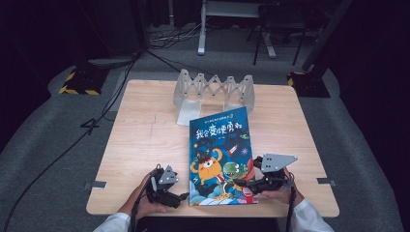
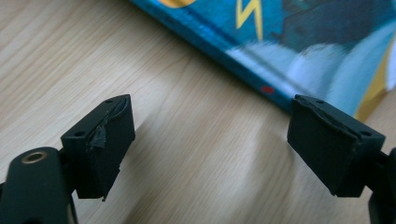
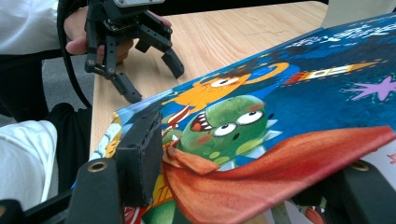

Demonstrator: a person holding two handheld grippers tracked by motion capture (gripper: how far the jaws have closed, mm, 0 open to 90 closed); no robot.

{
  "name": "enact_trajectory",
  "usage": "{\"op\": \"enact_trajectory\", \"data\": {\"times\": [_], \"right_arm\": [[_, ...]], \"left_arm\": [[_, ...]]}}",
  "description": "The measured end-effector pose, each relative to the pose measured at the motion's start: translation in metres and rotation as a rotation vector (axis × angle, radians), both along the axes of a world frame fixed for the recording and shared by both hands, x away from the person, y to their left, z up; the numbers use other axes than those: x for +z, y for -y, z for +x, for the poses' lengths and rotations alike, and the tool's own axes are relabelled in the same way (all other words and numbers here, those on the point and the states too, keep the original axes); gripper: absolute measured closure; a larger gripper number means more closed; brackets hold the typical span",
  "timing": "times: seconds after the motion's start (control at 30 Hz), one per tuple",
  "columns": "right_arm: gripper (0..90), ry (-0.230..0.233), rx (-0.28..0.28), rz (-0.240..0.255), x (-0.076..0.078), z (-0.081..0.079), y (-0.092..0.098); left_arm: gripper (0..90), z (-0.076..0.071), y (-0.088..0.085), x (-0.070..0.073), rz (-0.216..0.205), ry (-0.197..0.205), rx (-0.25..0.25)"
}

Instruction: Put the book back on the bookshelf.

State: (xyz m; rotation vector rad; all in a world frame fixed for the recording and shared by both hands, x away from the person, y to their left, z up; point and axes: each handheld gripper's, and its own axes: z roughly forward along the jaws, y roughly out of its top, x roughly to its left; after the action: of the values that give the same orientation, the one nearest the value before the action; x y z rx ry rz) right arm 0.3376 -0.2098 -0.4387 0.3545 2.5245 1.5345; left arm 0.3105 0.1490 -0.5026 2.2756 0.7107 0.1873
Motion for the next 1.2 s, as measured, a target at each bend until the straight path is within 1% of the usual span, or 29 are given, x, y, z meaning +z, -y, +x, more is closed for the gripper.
{"op": "enact_trajectory", "data": {"times": [0.03, 0.07, 0.1, 0.17, 0.23, 0.27, 0.3, 0.33, 0.37, 0.4, 0.43, 0.5, 0.53, 0.63, 0.67, 0.73, 0.8, 0.83, 0.87, 0.9, 0.93, 0.97, 1.0, 1.03, 1.07, 1.1, 1.13, 1.17, 1.2], "right_arm": [[37.7, 0.0, 0.0, 0.0, 0.0, 0.0, 0.0], [37.8, 0.004, -0.005, 0.0, 0.0, 0.0, 0.001], [37.8, 0.006, -0.007, 0.0, 0.0, 0.0, 0.001], [37.8, 0.013, -0.016, 0.003, 0.0, 0.0, 0.003], [37.9, 0.024, -0.017, 0.003, 0.001, 0.0, 0.004], [37.9, 0.03, -0.019, 0.003, 0.001, 0.0, 0.005], [37.9, 0.03, -0.019, 0.003, 0.001, 0.0, 0.005], [37.9, 0.04, -0.021, 0.002, 0.001, -0.001, 0.005], [37.9, 0.04, -0.021, 0.002, 0.001, -0.001, 0.005], [37.9, 0.045, -0.018, 0.002, 0.002, -0.001, 0.005], [37.9, 0.048, -0.018, 0.003, 0.002, -0.001, 0.005], [37.9, 0.055, -0.019, 0.004, 0.002, -0.002, 0.005], [37.9, 0.061, -0.018, 0.004, 0.002, -0.002, 0.006], [37.9, 0.071, -0.02, 0.007, 0.001, -0.002, 0.007], [37.9, 0.072, -0.018, 0.008, 0.001, -0.002, 0.007], [37.9, 0.071, -0.017, 0.009, 0.001, -0.002, 0.007], [37.9, 0.079, -0.014, 0.009, 0.001, -0.002, 0.007], [37.9, 0.083, -0.012, 0.008, 0.002, -0.003, 0.006], [37.9, 0.087, -0.011, 0.007, 0.002, -0.003, 0.006], [37.9, 0.088, -0.01, 0.008, 0.002, -0.003, 0.006], [37.9, 0.092, -0.008, 0.008, 0.003, -0.003, 0.006], [37.9, 0.092, -0.008, 0.008, 0.003, -0.003, 0.006], [37.9, 0.109, -0.009, 0.008, 0.003, -0.004, 0.005], [37.9, 0.109, -0.009, 0.008, 0.003, -0.004, 0.005], [37.9, 0.126, -0.017, 0.011, 0.003, -0.006, 0.004], [37.9, 0.137, -0.022, 0.011, 0.003, -0.006, 0.003], [37.9, 0.149, -0.031, 0.013, 0.003, -0.007, 0.0], [37.9, 0.149, -0.031, 0.013, 0.003, -0.007, 0.0], [37.9, 0.154, -0.035, 0.016, 0.003, -0.008, -0.001]], "left_arm": [[15.4, 0.0, 0.0, 0.0, 0.0, 0.0, 0.0], [15.4, 0.002, 0.002, 0.001, -0.009, -0.01, -0.009], [15.6, 0.003, 0.003, 0.001, -0.025, -0.019, -0.006], [15.5, 0.006, 0.005, 0.002, -0.036, -0.03, -0.01], [15.9, 0.01, 0.007, 0.005, -0.054, -0.033, -0.02], [16.6, 0.012, 0.01, 0.007, -0.06, -0.035, -0.048], [16.0, 0.012, 0.01, 0.007, -0.06, -0.035, -0.048], [16.1, 0.012, 0.016, 0.009, -0.066, -0.026, -0.075], [16.0, 0.012, 0.016, 0.009, -0.066, -0.026, -0.075], [15.9, 0.013, 0.02, 0.01, -0.061, -0.027, -0.079], [15.7, 0.016, 0.027, 0.009, -0.055, -0.038, -0.081], [10.4, 0.019, 0.031, 0.008, -0.061, -0.043, -0.091], [9.2, 0.021, 0.031, 0.008, -0.067, -0.047, -0.091], [8.6, 0.025, 0.03, 0.004, -0.11, -0.099, -0.079], [8.4, 0.026, 0.03, 0.003, -0.117, -0.108, -0.09], [8.0, 0.026, 0.031, 0.002, -0.122, -0.111, -0.094], [5.8, 0.028, 0.034, 0.001, -0.139, -0.122, -0.111], [4.9, 0.028, 0.034, 0.001, -0.139, -0.122, -0.111], [3.9, 0.03, 0.038, 0.001, -0.148, -0.136, -0.122], [1.2, 0.032, 0.041, 0.001, -0.147, -0.142, -0.122], [0.0, 0.035, 0.042, 0.0, -0.165, -0.165, -0.124], [0.0, 0.035, 0.042, 0.0, -0.165, -0.165, -0.124], [0.0, 0.037, 0.042, 0.0, -0.177, -0.173, -0.122], [0.0, 0.039, 0.042, 0.0, -0.187, -0.17, -0.12], [0.0, 0.045, 0.04, 0.002, -0.204, -0.162, -0.106], [0.0, 0.05, 0.038, 0.003, -0.231, -0.155, -0.088], [0.0, 0.053, 0.036, 0.004, -0.248, -0.162, -0.079], [0.0, 0.053, 0.036, 0.004, -0.248, -0.162, -0.079], [0.0, 0.06, 0.034, 0.004, -0.279, -0.182, -0.08]]}}
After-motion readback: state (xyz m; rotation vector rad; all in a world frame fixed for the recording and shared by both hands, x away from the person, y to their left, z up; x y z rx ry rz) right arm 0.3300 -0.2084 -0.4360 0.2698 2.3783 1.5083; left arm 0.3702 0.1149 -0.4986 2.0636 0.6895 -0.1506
